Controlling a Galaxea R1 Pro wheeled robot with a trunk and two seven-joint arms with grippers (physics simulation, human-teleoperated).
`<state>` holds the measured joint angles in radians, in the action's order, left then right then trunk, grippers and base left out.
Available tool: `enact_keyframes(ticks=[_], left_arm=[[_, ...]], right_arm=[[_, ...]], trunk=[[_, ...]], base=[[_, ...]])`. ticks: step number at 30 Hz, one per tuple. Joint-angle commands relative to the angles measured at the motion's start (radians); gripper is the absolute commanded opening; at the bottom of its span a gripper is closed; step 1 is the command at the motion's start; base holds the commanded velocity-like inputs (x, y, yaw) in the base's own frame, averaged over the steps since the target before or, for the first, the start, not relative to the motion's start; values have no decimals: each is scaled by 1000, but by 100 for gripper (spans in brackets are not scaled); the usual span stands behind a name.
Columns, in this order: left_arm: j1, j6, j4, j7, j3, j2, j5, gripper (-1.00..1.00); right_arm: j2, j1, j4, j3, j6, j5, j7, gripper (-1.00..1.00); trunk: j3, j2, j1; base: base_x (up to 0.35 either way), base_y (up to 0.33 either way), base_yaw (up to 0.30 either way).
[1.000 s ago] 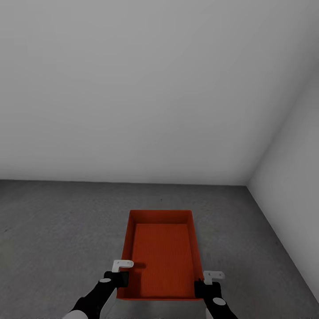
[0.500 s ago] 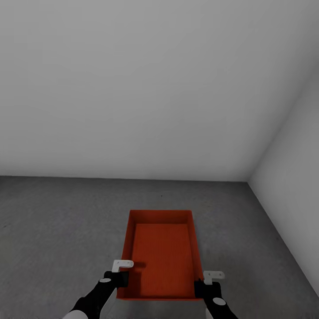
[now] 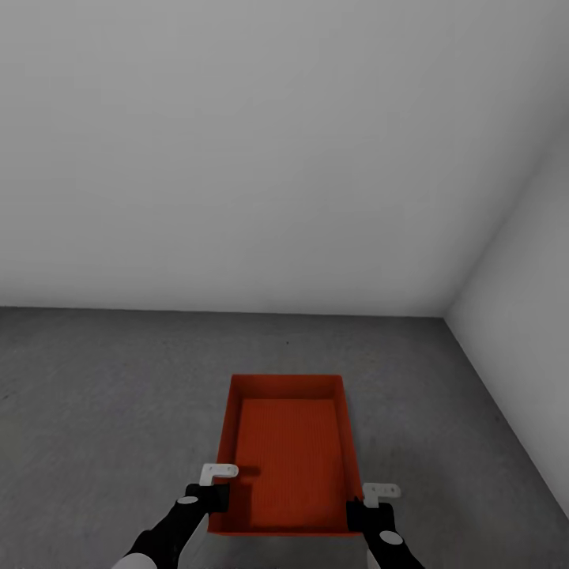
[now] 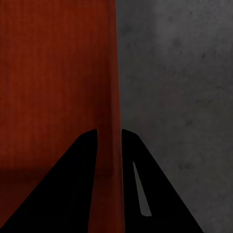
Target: Move the two storage containers from the living room to the garage. In the garage, place one container on the floor and stack the other container on top of it (either order is fine).
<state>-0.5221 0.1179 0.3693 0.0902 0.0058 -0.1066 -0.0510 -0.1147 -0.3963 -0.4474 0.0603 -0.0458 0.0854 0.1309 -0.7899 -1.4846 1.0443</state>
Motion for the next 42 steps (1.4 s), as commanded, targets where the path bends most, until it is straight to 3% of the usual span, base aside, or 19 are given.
enact_keyframes(ticks=[1, 18, 42], left_arm=[[1, 5, 5, -43, -20, -36, -1, -100], [1, 3, 5, -42, -20, -36, -1, -100], [1, 3, 5, -41, -20, -36, -1, -100]], right_arm=[[-2, -1, 4, 19, -3, 2, 13, -100], [-2, -1, 4, 19, -3, 2, 13, -100], [-2, -1, 4, 19, -3, 2, 13, -100]], trunk=[[-5, -8, 4], [-83, -127, 69], [-105, -127, 69]], base=[[0, 0, 0], [0, 0, 0], [0, 0, 0]])
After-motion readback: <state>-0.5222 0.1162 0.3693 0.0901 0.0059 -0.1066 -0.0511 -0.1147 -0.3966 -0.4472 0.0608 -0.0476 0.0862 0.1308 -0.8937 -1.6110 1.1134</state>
